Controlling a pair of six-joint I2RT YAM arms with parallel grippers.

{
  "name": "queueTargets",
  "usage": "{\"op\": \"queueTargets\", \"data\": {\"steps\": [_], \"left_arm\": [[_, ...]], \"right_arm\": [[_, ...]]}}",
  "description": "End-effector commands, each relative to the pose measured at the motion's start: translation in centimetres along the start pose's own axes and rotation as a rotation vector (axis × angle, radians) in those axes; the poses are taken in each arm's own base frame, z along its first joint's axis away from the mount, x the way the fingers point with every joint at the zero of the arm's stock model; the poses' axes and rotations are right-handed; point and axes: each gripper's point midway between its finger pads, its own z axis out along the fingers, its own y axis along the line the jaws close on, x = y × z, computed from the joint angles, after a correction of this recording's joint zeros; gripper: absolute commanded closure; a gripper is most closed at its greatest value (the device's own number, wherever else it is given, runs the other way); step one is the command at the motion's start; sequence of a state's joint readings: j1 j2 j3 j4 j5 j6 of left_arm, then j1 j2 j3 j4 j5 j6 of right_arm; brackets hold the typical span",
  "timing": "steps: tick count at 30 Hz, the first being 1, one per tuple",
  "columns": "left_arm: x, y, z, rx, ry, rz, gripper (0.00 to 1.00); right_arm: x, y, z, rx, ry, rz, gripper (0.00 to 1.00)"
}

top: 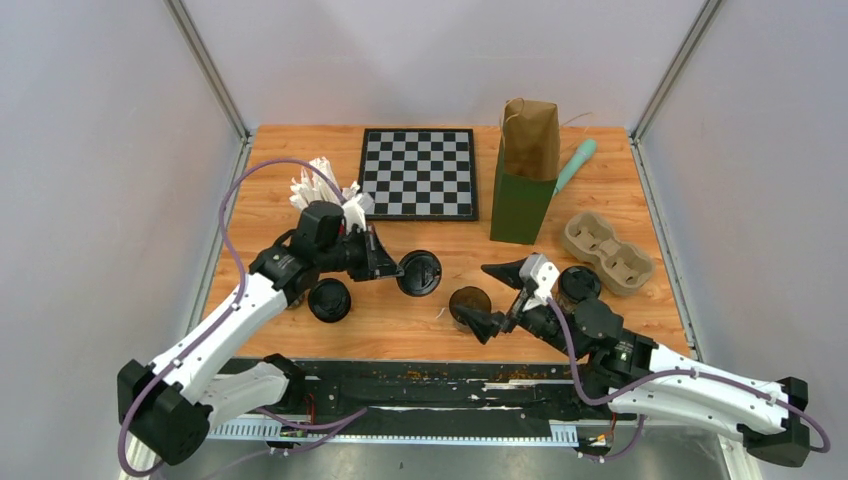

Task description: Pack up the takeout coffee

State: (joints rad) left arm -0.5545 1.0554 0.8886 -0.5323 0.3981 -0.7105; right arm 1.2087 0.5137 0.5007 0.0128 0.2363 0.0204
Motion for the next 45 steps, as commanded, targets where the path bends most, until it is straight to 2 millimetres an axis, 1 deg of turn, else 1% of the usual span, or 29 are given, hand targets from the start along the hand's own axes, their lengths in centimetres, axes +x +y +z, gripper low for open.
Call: {"op": "queueTargets", "data": {"steps": [1, 3, 5, 6, 9, 12, 15, 18, 20, 24, 25, 27, 31, 37, 45], "left_arm": [[-0.5, -5.7, -2.3, 0.32, 0.002, -0.154, 1.0], [-1.3, -8.0, -3.4, 0.445, -0.025, -0.184, 1.0], [-1.5, -9.5, -4.4, 0.54, -0.023, -0.221, 1.0], [-1.4, -10.2, -4.9, 0.584, -0.016, -0.236, 1.0], [-1.5, -11.1, -5.7, 0.668, -0.016, -0.278, 1.0], [-1.2, -11.4, -6.0, 0.714, -0.007, -0.309, 1.0], [-0.4, -11.9, -5.8, 0.745, 0.017, -0.32, 1.0], [0.2, -12.4, -5.5, 0.756, 0.046, -0.31, 1.0], [0.4, -12.5, -5.4, 0.756, 0.054, -0.307, 1.0], [0.7, -12.5, -5.1, 0.745, 0.073, -0.299, 1.0], [0.8, -12.5, -5.1, 0.744, 0.075, -0.298, 1.0], [1.1, -12.4, -4.9, 0.73, 0.084, -0.291, 1.0], [1.6, -12.4, -4.5, 0.711, 0.101, -0.283, 1.0], [2.3, -12.9, -4.3, 0.713, 0.124, -0.276, 1.0], [2.4, -12.8, -4.2, 0.695, 0.126, -0.278, 1.0]], "right_arm": [[-4.9, 2.0, -0.2, -0.131, -0.282, -0.172, 0.01], [-5.2, 2.3, -0.3, -0.152, -0.352, -0.247, 0.01], [-5.4, 2.7, -0.2, -0.17, -0.399, -0.323, 0.0], [-5.5, 3.3, -0.2, -0.202, -0.421, -0.355, 0.0], [-6.4, 3.2, 0.5, -0.177, -0.458, -0.409, 0.0], [-6.7, 3.2, 1.6, -0.164, -0.461, -0.452, 0.0], [-6.9, 3.3, 2.5, -0.15, -0.472, -0.478, 0.0], [-7.3, 3.2, 2.9, -0.135, -0.496, -0.491, 0.0], [-7.2, 3.3, 3.2, -0.134, -0.497, -0.5, 0.0], [-7.3, 3.1, 3.1, -0.123, -0.506, -0.516, 0.0], [-7.3, 2.6, 3.1, -0.097, -0.502, -0.517, 0.0], [-7.4, 2.4, 2.9, -0.086, -0.503, -0.527, 0.0], [-7.6, 2.9, 2.8, -0.114, -0.508, -0.553, 0.0], [-7.3, 3.9, 2.8, -0.17, -0.513, -0.575, 0.01], [-6.9, 4.3, 3.1, -0.198, -0.488, -0.585, 0.03]]}}
